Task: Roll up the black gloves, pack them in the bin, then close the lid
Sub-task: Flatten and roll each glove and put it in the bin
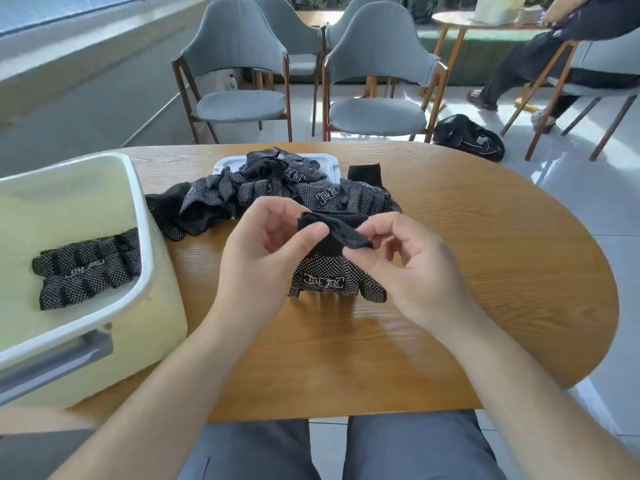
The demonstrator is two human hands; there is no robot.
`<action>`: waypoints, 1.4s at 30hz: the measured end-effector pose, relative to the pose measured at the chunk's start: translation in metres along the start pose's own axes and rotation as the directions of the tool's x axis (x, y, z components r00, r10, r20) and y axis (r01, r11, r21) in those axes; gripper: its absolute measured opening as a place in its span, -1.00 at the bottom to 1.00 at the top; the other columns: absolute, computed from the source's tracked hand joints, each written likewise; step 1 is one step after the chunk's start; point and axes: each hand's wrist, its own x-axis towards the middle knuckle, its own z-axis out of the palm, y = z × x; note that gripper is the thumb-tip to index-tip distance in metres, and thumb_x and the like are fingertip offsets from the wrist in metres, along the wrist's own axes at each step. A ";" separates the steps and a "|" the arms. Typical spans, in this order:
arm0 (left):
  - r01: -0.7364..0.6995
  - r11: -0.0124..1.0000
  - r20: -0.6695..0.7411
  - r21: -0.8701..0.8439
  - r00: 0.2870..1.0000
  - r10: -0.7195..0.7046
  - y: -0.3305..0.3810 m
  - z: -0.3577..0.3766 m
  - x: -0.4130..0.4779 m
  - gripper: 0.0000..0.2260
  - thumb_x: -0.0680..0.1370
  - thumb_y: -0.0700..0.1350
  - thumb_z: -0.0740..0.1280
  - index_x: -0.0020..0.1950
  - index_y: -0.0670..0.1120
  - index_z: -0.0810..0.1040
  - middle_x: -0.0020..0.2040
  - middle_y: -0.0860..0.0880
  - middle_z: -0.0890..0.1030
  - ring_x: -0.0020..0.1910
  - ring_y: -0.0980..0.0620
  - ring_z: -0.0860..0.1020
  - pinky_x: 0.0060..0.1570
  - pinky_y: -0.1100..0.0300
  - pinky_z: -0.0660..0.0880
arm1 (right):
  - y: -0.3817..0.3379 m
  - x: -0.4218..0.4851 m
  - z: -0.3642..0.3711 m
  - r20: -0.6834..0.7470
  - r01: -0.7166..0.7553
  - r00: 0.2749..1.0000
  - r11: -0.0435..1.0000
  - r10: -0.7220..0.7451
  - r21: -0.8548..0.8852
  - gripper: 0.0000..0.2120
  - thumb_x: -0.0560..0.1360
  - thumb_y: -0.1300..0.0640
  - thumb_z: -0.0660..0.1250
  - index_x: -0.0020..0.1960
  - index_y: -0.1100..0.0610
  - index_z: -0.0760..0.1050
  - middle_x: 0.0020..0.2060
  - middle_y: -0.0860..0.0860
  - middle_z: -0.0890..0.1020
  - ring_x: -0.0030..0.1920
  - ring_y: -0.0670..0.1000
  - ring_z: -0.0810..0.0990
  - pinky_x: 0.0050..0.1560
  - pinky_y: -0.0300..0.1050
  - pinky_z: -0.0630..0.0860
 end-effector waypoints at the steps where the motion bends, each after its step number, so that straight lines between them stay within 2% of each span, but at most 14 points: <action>1: 0.006 1.000 0.006 -0.008 1.000 -0.006 0.000 0.000 0.000 -0.82 0.49 -0.11 0.53 -0.01 -0.05 0.57 -0.11 -0.05 0.66 -0.12 0.03 0.60 -0.05 0.15 0.54 | -0.001 0.000 0.001 -0.026 -0.014 1.000 0.999 0.014 0.030 -0.89 0.49 -0.10 0.45 -0.01 -0.15 0.61 -0.16 -0.04 0.64 -0.23 0.11 0.51 -0.18 -0.06 0.47; 4: 0.027 0.999 0.001 -0.040 1.000 -0.027 0.002 0.000 -0.001 -0.79 0.45 -0.06 0.57 -0.01 -0.04 0.59 -0.10 -0.04 0.66 -0.10 0.03 0.60 -0.03 0.11 0.56 | -0.005 0.003 -0.001 -0.049 -0.044 0.998 0.992 0.050 0.114 -0.80 0.55 -0.10 0.38 -0.02 0.03 0.62 -0.18 0.16 0.65 -0.22 0.19 0.54 -0.16 0.09 0.49; 8: 0.005 0.997 -0.013 -0.078 1.000 -0.006 0.012 0.003 0.000 -0.83 0.45 -0.13 0.50 0.00 -0.10 0.62 -0.13 0.02 0.68 -0.13 0.09 0.62 -0.05 0.23 0.55 | -0.014 0.006 -0.006 -0.011 -0.058 0.998 0.985 0.060 0.164 -0.80 0.56 -0.05 0.37 -0.07 0.07 0.63 -0.15 0.20 0.68 -0.09 0.30 0.61 0.02 0.29 0.54; 13: -0.014 0.996 -0.029 -0.090 1.000 0.011 0.017 0.004 -0.001 -0.87 0.47 -0.19 0.49 0.00 -0.11 0.63 -0.15 0.02 0.69 -0.14 0.10 0.63 -0.06 0.27 0.55 | -0.019 0.005 -0.003 -0.015 -0.081 0.996 0.964 0.088 0.252 -0.84 0.58 0.07 0.36 -0.09 0.13 0.62 -0.10 0.33 0.64 -0.13 0.30 0.59 0.01 0.26 0.54; 18: -0.016 0.994 -0.035 -0.107 0.999 0.012 0.019 0.007 -0.002 -0.84 0.44 -0.18 0.51 -0.03 -0.06 0.60 -0.15 0.04 0.69 -0.13 0.08 0.63 -0.03 0.24 0.55 | -0.021 0.003 0.001 -0.076 -0.113 0.986 0.938 0.145 0.327 -0.85 0.56 0.06 0.37 -0.14 0.07 0.63 -0.17 0.21 0.68 -0.13 0.09 0.61 0.00 0.12 0.54; 20: -0.022 0.996 -0.057 -0.082 0.998 0.017 0.019 0.008 -0.002 -0.85 0.44 -0.16 0.50 -0.04 -0.04 0.60 -0.17 0.06 0.67 -0.15 0.12 0.61 -0.05 0.26 0.54 | -0.021 0.002 0.002 -0.083 -0.109 0.987 0.951 0.138 0.290 -0.88 0.55 0.06 0.40 -0.12 0.09 0.62 -0.12 0.26 0.67 -0.13 0.21 0.62 0.03 0.23 0.56; 22: -0.044 0.997 -0.068 -0.060 0.997 0.040 0.020 0.009 -0.001 -0.84 0.47 -0.21 0.49 0.00 -0.08 0.57 -0.19 0.09 0.66 -0.18 0.16 0.60 -0.08 0.28 0.53 | -0.021 0.003 0.003 -0.101 -0.094 0.987 0.961 0.124 0.260 -0.93 0.51 0.07 0.44 -0.02 0.03 0.60 -0.11 0.17 0.70 -0.08 0.24 0.65 0.10 0.30 0.57; 24: -0.056 0.998 -0.074 -0.015 0.996 0.055 0.023 0.009 0.001 -0.76 0.51 -0.28 0.47 0.12 -0.10 0.53 -0.22 0.13 0.64 -0.21 0.21 0.59 -0.11 0.32 0.52 | -0.023 0.007 0.000 -0.102 -0.107 0.986 0.965 0.134 0.240 -0.70 0.48 0.10 0.48 0.18 -0.06 0.52 -0.08 0.02 0.74 -0.07 0.13 0.66 0.11 0.23 0.61; 26: -0.058 0.979 -0.087 0.194 0.993 0.076 0.022 0.005 0.006 -0.69 0.53 -0.20 0.49 0.23 -0.01 0.54 -0.22 0.17 0.64 -0.24 0.24 0.56 -0.11 0.37 0.47 | -0.025 0.017 -0.006 -0.072 -0.125 0.989 0.986 0.133 0.108 -0.55 0.50 0.11 0.52 0.33 -0.13 0.48 -0.06 -0.07 0.74 -0.11 0.06 0.63 0.05 0.03 0.61; 29: -0.021 0.831 -0.077 0.556 0.994 0.077 0.016 -0.002 0.023 -0.79 0.53 -0.08 0.49 0.15 0.06 0.66 -0.19 0.18 0.62 -0.28 0.24 0.49 -0.19 0.47 0.37 | -0.026 0.041 -0.013 0.013 -0.115 0.993 0.980 0.119 -0.159 -0.73 0.48 0.12 0.54 0.13 -0.13 0.65 -0.13 -0.13 0.74 -0.24 -0.15 0.59 -0.12 -0.15 0.57; 32: 0.019 0.837 -0.106 0.547 0.993 0.046 0.016 0.000 0.041 -0.89 0.56 -0.08 0.45 0.07 0.07 0.64 -0.17 0.13 0.64 -0.25 0.21 0.57 -0.20 0.39 0.46 | -0.030 0.066 -0.011 0.052 -0.100 0.992 0.977 0.112 -0.188 -0.84 0.50 0.17 0.51 0.02 -0.05 0.67 -0.18 -0.12 0.72 -0.27 -0.20 0.66 -0.17 -0.26 0.55; 36: -0.089 0.873 -0.145 0.479 0.973 0.179 0.032 0.006 0.052 -0.90 0.59 -0.11 0.41 0.08 0.04 0.60 -0.13 0.12 0.67 -0.21 0.19 0.59 -0.22 0.33 0.49 | -0.041 0.082 -0.014 -0.069 0.095 0.991 0.965 -0.115 -0.245 -0.89 0.54 0.18 0.45 0.03 0.03 0.66 -0.16 -0.12 0.71 -0.21 -0.11 0.70 -0.17 -0.15 0.64; 39: -0.199 0.839 -0.072 0.507 0.960 0.272 0.024 0.002 0.041 -0.89 0.57 -0.15 0.43 0.08 0.00 0.61 -0.10 0.17 0.65 -0.14 0.24 0.57 -0.15 0.38 0.44 | -0.029 0.069 -0.014 -0.054 0.208 0.972 0.944 -0.229 -0.257 -0.88 0.53 0.22 0.45 0.05 0.06 0.64 -0.13 -0.08 0.70 -0.22 -0.06 0.67 -0.23 -0.04 0.64; 42: -0.254 0.766 0.083 0.591 0.963 0.255 -0.015 -0.011 0.017 -0.85 0.53 -0.17 0.49 0.07 -0.03 0.64 -0.08 0.19 0.61 -0.13 0.19 0.52 -0.15 0.38 0.36 | 0.008 0.039 -0.006 0.051 0.233 0.972 0.911 -0.229 -0.339 -0.86 0.51 0.23 0.47 0.05 0.09 0.64 -0.08 -0.08 0.67 -0.10 -0.10 0.64 -0.11 -0.18 0.59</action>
